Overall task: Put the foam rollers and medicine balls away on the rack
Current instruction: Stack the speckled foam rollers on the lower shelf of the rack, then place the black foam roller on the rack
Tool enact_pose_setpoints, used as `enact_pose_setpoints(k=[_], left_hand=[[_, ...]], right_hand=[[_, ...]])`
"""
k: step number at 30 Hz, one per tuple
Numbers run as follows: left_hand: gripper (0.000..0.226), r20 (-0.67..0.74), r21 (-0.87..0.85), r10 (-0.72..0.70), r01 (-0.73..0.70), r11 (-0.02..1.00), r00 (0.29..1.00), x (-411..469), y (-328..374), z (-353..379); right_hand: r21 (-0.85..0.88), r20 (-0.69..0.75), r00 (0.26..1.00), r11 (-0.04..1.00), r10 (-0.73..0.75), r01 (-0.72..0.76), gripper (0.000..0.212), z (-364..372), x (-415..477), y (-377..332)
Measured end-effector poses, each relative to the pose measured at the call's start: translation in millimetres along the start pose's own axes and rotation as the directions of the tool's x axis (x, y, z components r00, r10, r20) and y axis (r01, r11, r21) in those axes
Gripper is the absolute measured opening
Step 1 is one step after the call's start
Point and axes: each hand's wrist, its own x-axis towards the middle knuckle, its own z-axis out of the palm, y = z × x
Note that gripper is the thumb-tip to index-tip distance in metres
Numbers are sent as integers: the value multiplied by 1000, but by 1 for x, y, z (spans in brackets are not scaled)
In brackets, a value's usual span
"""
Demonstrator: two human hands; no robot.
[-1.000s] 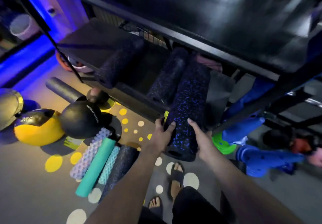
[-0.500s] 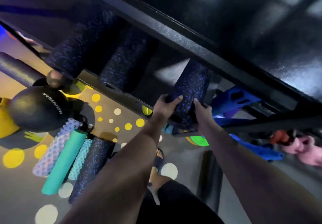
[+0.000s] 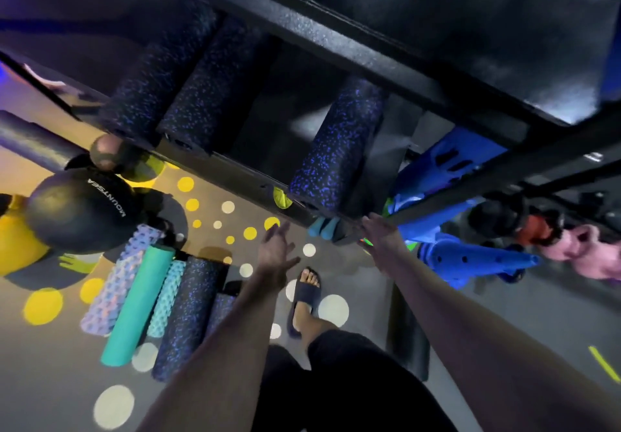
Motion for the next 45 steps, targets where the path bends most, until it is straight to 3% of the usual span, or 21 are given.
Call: enact_pose_setpoints(k=[2,4,9,12,15,18,20,25,26,28,29,32,36,40,43,45], left_hand=[[31,3,72,35,-35,997,999,-21,-17,-13],[24,29,111,78,-80,991,997,-47,-23,-19],[15,222,199,104,-150,968,970,-110,-55,-23],[31,306,331,79,-184,925,949,-131,-90,-8],[45,310,449,6,-152,881,951,-146,-136,13],[34,352,510,-72,-127,851,933,-171,-181,36],[38,354,541,-90,-125,831,931,-181,-206,55],[51,254,466,-53,-74,882,966,-192,-276,117],[53,247,439,-69,-48,897,966,-192,-298,133],[57,274,436,-127,-6,900,953,-177,-345,167],[59,270,452,-168,30,892,948,-169,-367,183],[69,257,431,-221,93,898,941,-156,-430,221],[73,259,272,-265,193,943,929,-111,-501,233],[70,163,341,-349,279,898,923,-13,-579,226],[62,8,445,-289,256,858,957,74,-628,221],[56,-41,457,-252,242,856,967,148,-667,218]], right_hand=[[25,-111,994,1000,-9,12,2,-6,-29,17],[28,-208,978,999,-27,33,12,-9,-59,32],[-4,-239,971,1000,-2,1,31,-38,-141,94],[-34,-284,959,999,-13,4,34,-68,-174,131],[-102,-326,945,994,0,-35,36,-111,-200,159],[-118,-353,935,990,26,-72,37,-161,-224,186],[-107,-342,939,990,49,-91,40,-198,-235,203],[-241,-301,953,968,-6,-70,65,-299,-246,249],[-250,-285,958,966,-14,-60,65,-320,-254,251],[-238,-309,951,969,-10,-67,40,-365,-258,267],[-220,-348,937,973,-16,-65,30,-387,-256,278],[-142,-516,855,978,59,-153,28,-436,-238,318],[-126,-525,838,961,146,-247,17,-456,-181,376],[-131,-513,832,938,211,-319,47,-477,-87,463],[-273,-466,857,885,221,-377,75,-489,-12,524],[-362,-427,893,878,143,-313,90,-497,53,553]])
